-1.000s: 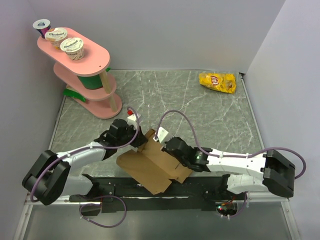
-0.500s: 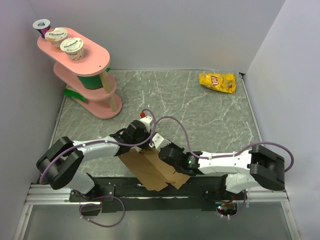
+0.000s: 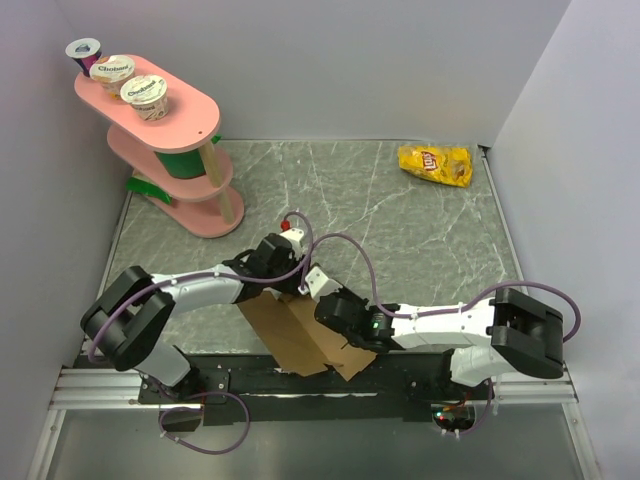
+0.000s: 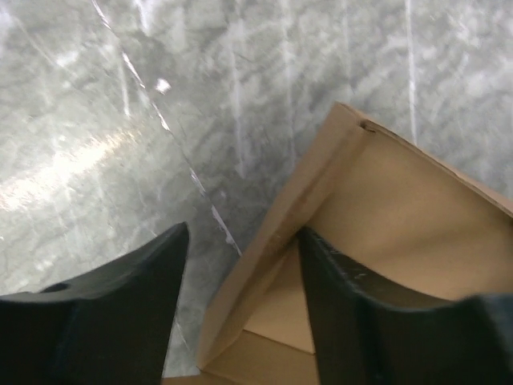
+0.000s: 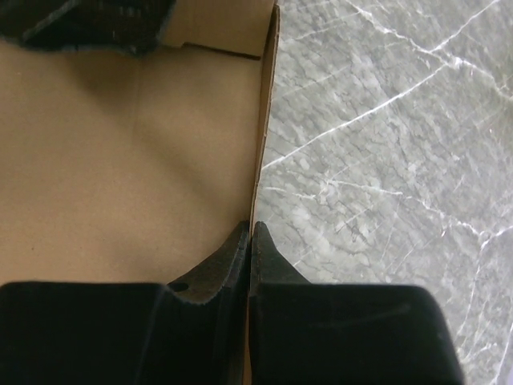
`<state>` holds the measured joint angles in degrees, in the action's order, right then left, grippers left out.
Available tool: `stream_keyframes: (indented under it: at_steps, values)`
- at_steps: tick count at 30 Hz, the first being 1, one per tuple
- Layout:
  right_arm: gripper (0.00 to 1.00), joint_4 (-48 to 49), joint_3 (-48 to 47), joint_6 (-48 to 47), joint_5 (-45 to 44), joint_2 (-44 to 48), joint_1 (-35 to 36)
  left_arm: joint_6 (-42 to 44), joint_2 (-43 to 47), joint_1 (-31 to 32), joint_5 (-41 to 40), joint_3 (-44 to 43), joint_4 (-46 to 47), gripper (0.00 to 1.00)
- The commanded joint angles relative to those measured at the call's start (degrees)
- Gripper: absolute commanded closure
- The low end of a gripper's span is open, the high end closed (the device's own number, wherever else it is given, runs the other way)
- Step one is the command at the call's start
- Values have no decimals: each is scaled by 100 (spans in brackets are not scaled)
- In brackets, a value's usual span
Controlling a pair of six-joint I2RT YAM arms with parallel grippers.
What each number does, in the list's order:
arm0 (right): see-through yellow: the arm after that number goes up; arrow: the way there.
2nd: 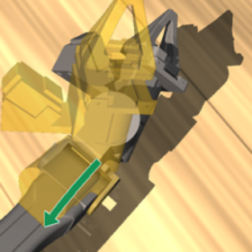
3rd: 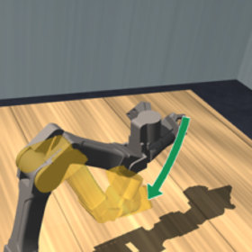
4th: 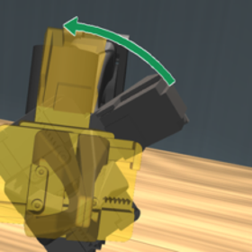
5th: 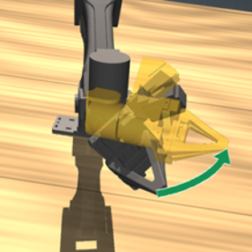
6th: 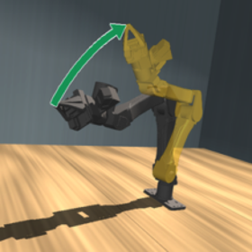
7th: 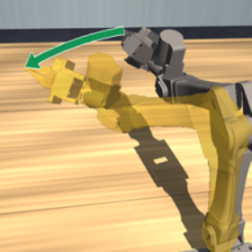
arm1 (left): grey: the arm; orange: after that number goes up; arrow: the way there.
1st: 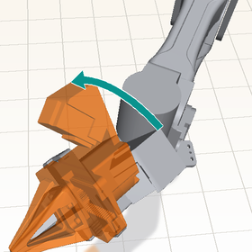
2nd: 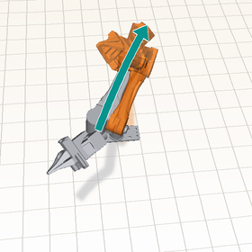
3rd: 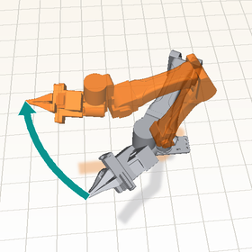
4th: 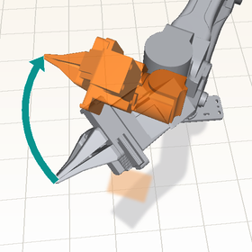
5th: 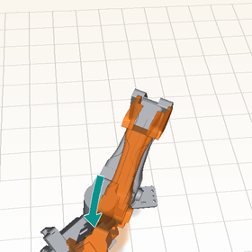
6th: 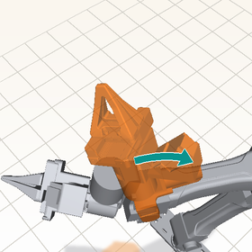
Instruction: Fold the paper box
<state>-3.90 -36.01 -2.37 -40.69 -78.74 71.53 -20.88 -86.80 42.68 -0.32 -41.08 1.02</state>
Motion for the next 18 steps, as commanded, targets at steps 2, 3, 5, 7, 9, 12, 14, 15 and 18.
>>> stream_keyframes:
  at_steps: [2, 3, 5, 7, 9, 12, 14, 15, 18]
  values:
    - [100, 276, -170, 79, 43, 113, 81, -126, 435, -268, 576, 188, 206, 32]
    - [100, 285, -152, 70, 61, 131, 72, -135, 497, -312, 646, 205, 249, 31]
    - [100, 311, -126, 61, 61, 166, 63, -144, 638, -470, 831, 267, 337, 31]
    - [100, 311, -108, 79, 70, 201, 46, -127, 761, -584, 989, 293, 390, 34]
    - [100, 320, -91, 105, 78, 227, 37, -100, 849, -629, 1156, 329, 460, 35]
    - [100, 329, -64, 149, 96, 271, 19, -47, 1025, -725, 1595, 434, 689, 34]
    - [100, 329, -47, 167, 96, 315, 19, -117, 1122, -831, 1841, 531, 838, 34]
    - [100, 329, -29, 167, 105, 324, 19, -144, 1148, -866, 1964, 557, 900, 33]
    - [100, 311, -20, 202, 122, 359, 10, -267, 1227, -998, 2263, 715, 1181, 18]
